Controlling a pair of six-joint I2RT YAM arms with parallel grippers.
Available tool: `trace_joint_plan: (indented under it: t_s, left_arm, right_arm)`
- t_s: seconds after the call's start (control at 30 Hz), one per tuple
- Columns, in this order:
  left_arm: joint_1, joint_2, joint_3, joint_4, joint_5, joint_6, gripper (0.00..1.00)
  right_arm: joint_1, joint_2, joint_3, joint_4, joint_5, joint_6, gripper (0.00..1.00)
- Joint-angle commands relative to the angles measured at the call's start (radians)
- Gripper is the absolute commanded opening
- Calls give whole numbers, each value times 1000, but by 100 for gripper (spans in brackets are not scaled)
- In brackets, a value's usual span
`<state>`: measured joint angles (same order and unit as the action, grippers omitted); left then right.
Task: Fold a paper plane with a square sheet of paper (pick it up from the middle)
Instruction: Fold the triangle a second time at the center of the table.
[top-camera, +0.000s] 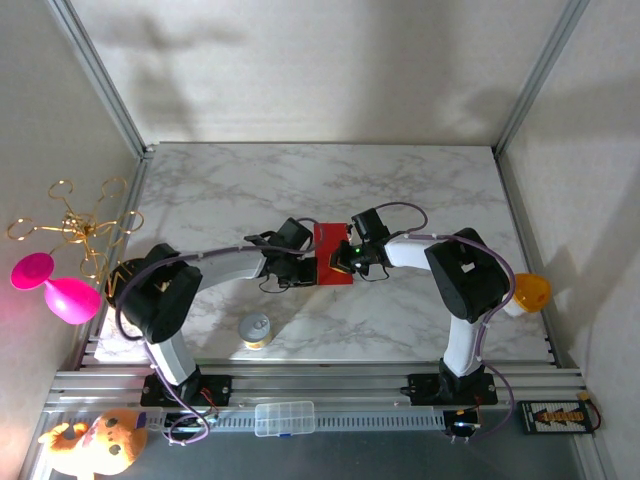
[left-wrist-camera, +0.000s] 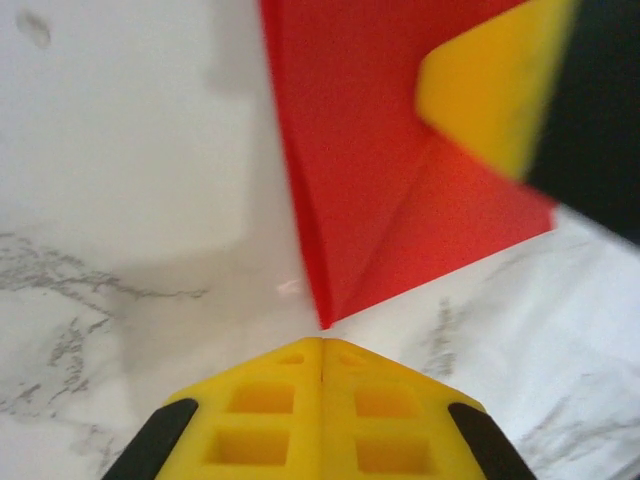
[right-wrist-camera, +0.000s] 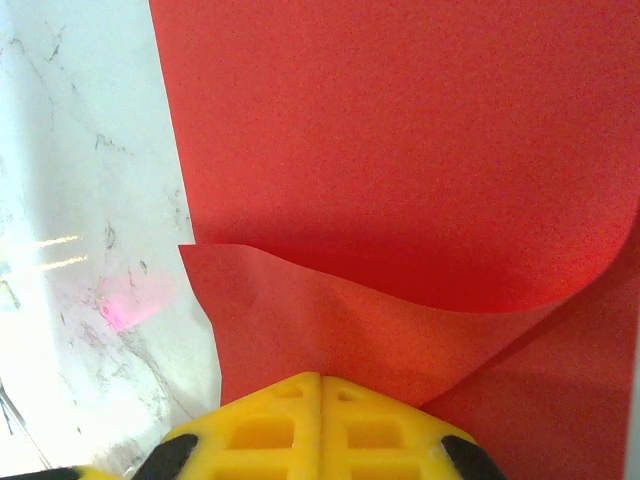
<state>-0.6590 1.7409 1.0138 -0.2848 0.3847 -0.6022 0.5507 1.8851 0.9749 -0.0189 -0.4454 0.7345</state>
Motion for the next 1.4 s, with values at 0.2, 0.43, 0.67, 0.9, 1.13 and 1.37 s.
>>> trace_joint_plan:
  t_s: [0.2, 0.43, 0.67, 0.9, 1.13, 1.37]
  left_arm:
    - [6, 36, 17, 201, 23, -188, 4]
    - [4, 85, -9, 196, 39, -203, 1]
    - [4, 104, -45, 152, 11, -185, 0]
    - [4, 111, -55, 146, -7, -180, 0]
    - [4, 115, -57, 150, -9, -180, 0]
    - [4, 111, -60, 151, -9, -180, 0]
  right_arm:
    - [-3, 60, -22, -88, 125, 23, 0]
    - [-3, 53, -13, -84, 115, 27, 0]
    - [-4, 10, -3, -44, 75, 24, 1]
    - [-5, -52, 10, 0, 15, 8, 8]
    - [26, -38, 3, 5, -17, 6, 8]
    - [41, 12, 17, 7, -58, -3, 8]
